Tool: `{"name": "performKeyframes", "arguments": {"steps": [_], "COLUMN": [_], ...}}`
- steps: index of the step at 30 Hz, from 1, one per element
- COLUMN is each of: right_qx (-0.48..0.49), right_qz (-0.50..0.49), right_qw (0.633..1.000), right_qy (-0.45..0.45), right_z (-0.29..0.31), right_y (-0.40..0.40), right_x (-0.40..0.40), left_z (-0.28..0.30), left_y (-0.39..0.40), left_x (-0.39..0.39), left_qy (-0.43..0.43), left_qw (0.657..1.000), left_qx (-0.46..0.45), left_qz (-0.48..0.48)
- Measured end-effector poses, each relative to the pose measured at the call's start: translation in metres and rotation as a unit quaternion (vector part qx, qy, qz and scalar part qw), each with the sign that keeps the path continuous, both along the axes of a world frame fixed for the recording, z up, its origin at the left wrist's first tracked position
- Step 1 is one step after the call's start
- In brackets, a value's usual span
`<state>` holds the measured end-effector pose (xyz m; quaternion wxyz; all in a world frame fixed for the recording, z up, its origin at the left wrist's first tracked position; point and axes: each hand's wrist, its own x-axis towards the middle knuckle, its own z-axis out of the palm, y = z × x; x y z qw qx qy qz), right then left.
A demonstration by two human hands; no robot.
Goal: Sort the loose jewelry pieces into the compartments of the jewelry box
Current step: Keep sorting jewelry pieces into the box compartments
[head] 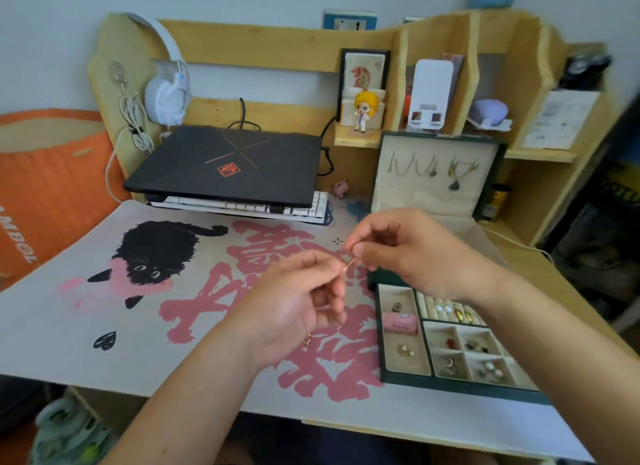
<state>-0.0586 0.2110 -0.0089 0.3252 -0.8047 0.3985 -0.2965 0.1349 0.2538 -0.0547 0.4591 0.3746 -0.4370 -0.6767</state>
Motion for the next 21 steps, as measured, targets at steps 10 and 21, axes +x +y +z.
{"name": "performKeyframes", "arguments": {"steps": [10,21], "right_qx": [0.153,0.414], "right_qz": [-0.17,-0.056], "right_qw": [0.941,0.765], "right_qy": [-0.248,-0.49], "right_z": [-0.045,-0.061], "right_y": [0.068,0.093], "right_x": [-0.057,-0.095], "left_z": [0.067,0.084], "left_y": [-0.005,-0.023], "left_x": [-0.041,-0.123], "left_qy": [-0.397,-0.549], "left_qw": [0.887,0.743], "left_qx": [-0.175,-0.273], "left_qz": [-0.158,-0.268]}}
